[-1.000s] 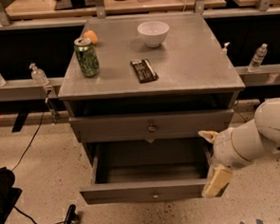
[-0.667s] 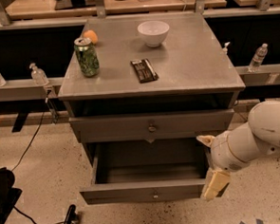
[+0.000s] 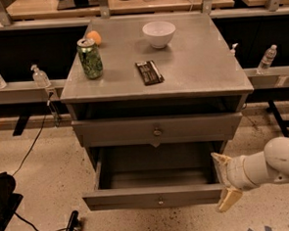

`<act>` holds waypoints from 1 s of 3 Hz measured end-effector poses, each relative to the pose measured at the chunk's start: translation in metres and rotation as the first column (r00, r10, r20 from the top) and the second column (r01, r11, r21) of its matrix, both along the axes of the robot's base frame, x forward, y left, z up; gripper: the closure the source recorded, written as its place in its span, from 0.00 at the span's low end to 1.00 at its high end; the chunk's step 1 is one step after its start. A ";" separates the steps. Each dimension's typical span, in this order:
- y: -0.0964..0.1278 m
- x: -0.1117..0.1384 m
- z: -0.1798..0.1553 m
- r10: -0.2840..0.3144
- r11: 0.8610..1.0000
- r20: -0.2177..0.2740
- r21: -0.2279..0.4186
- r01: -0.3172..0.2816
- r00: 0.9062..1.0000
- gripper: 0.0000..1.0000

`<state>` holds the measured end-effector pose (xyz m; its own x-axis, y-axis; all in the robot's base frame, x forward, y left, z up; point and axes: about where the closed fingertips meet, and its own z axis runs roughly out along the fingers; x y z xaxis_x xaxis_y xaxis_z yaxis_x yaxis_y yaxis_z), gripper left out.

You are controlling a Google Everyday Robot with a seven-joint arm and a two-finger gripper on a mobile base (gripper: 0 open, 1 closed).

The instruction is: Close middle drawer

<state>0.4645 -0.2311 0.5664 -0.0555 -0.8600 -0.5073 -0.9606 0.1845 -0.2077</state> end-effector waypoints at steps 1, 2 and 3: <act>-0.005 0.021 -0.050 0.042 0.999 0.055 0.010 -0.043 0.998 0.00; 0.019 0.042 -0.107 0.078 0.997 0.106 -0.022 -0.076 0.991 0.00; 0.020 0.044 -0.108 0.075 0.997 0.112 -0.024 -0.072 0.991 0.00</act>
Offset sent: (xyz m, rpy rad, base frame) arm 0.0465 0.0212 -0.1208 -0.0088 -0.1338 0.1160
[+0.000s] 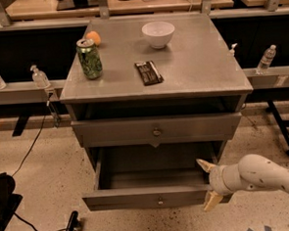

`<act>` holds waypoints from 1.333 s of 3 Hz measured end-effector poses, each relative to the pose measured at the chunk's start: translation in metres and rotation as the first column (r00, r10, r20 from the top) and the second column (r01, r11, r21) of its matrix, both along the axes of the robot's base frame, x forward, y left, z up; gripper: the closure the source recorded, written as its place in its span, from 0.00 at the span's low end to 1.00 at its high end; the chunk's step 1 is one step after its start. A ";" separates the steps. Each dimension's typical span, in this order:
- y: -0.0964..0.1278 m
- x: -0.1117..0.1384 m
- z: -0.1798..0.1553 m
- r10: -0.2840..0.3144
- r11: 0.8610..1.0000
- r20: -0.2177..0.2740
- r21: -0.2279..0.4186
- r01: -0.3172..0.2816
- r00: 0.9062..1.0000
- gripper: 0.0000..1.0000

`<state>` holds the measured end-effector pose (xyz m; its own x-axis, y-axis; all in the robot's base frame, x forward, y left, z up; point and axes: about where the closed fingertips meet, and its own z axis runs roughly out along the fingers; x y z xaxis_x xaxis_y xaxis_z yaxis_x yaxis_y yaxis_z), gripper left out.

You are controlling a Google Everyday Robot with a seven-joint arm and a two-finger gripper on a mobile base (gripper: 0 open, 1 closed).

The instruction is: Close middle drawer

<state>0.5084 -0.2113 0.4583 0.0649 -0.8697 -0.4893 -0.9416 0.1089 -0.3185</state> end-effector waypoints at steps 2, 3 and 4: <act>0.010 0.024 -0.032 -0.029 0.997 -0.011 -0.075 0.028 1.000 0.25; 0.020 0.040 -0.040 -0.024 0.996 -0.007 -0.088 0.024 1.000 0.25; 0.020 0.040 -0.038 -0.024 0.996 -0.007 -0.089 0.024 1.000 0.38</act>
Offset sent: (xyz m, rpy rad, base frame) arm 0.0423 0.0191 -0.0482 -0.1251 0.0140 -0.0280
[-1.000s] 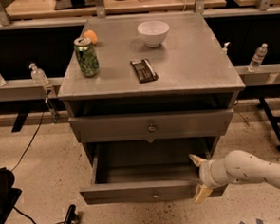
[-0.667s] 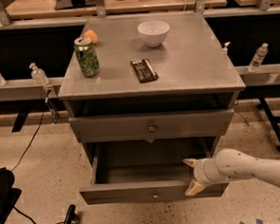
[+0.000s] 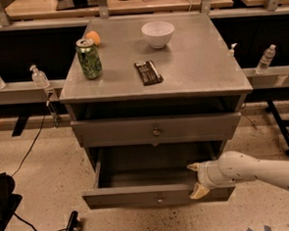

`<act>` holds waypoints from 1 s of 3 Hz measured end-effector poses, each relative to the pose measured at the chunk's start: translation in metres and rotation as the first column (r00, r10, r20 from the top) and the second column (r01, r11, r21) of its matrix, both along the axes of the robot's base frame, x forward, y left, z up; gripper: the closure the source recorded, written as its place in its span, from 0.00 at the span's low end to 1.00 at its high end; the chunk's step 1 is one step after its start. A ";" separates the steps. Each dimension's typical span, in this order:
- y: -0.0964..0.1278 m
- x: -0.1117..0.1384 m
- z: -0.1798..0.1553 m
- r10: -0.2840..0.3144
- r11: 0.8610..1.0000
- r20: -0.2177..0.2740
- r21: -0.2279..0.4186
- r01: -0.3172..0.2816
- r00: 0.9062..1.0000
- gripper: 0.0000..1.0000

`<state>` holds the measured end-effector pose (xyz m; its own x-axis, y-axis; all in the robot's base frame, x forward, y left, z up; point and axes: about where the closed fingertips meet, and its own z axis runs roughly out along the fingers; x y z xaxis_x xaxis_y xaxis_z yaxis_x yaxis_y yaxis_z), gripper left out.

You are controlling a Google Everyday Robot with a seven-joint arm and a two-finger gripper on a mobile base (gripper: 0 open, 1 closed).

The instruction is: Close middle drawer

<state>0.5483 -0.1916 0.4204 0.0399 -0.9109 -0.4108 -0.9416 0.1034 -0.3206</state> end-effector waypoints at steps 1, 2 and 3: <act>0.004 0.010 0.005 0.000 1.000 0.024 0.001 0.000 1.000 0.49; 0.010 0.029 0.018 0.000 1.000 0.072 0.013 -0.001 0.997 0.49; 0.010 0.029 0.018 0.000 1.000 0.072 0.013 -0.001 0.997 0.49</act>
Offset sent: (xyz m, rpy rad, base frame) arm 0.0683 0.0188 0.0480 0.0364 -0.1776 -0.0011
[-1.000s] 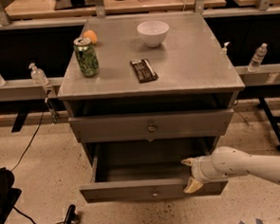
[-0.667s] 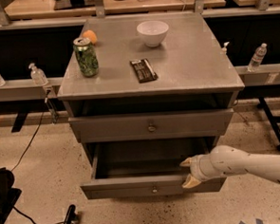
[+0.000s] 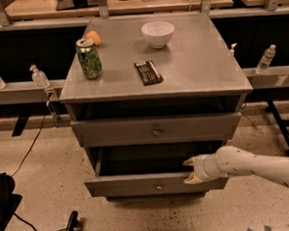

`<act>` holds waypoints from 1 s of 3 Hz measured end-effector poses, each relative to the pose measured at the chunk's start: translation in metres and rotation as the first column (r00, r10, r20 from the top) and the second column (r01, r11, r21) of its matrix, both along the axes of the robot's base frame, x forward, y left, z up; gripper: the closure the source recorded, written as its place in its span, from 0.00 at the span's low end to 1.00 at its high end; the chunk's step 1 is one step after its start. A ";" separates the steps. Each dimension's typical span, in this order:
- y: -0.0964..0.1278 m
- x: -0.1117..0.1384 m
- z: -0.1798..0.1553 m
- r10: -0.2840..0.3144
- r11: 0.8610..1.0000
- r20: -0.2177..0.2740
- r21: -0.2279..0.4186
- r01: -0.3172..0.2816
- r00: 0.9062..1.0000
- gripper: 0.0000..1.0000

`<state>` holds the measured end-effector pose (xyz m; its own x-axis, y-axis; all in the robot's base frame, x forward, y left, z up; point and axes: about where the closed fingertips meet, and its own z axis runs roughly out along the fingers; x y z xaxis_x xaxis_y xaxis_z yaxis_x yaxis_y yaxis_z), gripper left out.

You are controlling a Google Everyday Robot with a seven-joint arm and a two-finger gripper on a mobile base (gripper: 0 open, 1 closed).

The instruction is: Close middle drawer

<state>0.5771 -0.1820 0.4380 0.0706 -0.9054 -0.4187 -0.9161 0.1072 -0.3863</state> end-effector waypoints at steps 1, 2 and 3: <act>0.007 0.022 0.014 0.003 1.000 0.052 0.023 -0.004 0.999 0.51; 0.008 0.028 0.019 0.003 0.999 0.070 0.034 -0.005 0.998 0.40; 0.009 0.037 0.029 0.001 0.998 0.100 0.059 -0.007 0.995 0.40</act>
Offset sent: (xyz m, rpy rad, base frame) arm 0.0747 0.0147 0.0670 0.1224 -0.2302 0.0070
